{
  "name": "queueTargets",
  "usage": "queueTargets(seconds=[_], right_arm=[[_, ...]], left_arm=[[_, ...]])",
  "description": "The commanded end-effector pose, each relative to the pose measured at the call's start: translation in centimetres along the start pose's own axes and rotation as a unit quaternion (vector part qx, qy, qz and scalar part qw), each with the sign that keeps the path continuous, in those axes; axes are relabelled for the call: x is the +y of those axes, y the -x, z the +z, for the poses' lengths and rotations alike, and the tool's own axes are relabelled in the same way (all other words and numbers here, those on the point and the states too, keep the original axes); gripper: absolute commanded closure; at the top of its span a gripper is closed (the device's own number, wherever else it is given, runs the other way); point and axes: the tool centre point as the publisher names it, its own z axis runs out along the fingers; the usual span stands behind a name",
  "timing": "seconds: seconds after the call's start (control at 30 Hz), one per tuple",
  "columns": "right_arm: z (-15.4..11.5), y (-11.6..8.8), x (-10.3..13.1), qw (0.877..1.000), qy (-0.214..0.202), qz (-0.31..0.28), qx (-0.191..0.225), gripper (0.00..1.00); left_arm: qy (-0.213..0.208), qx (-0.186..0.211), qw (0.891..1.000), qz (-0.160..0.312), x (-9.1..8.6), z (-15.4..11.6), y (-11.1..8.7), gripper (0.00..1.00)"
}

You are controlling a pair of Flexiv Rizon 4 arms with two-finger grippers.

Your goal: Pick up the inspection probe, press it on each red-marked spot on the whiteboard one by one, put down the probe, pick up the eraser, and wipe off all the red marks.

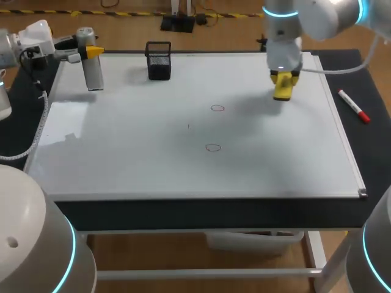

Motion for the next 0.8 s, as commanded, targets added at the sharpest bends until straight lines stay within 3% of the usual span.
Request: queueTargets(seconds=[0.03,0.3,0.8], right_arm=[[0.8,-3.1,-1.5,1.000,0.011,0.010,-0.011,1.00],[1.1,-5.9,-3.3,0.998,0.010,0.046,-0.040,1.00],[2.0,-5.8,-4.8,0.996,0.029,0.060,-0.064,1.00]], left_arm=[[-0.001,0.001,1.000,0.001,-0.1,0.0,0.1,1.00],[-0.001,0.001,1.000,0.001,-0.1,0.0,0.1,1.00],[-0.001,0.001,1.000,0.001,-0.1,0.0,0.1,1.00]])
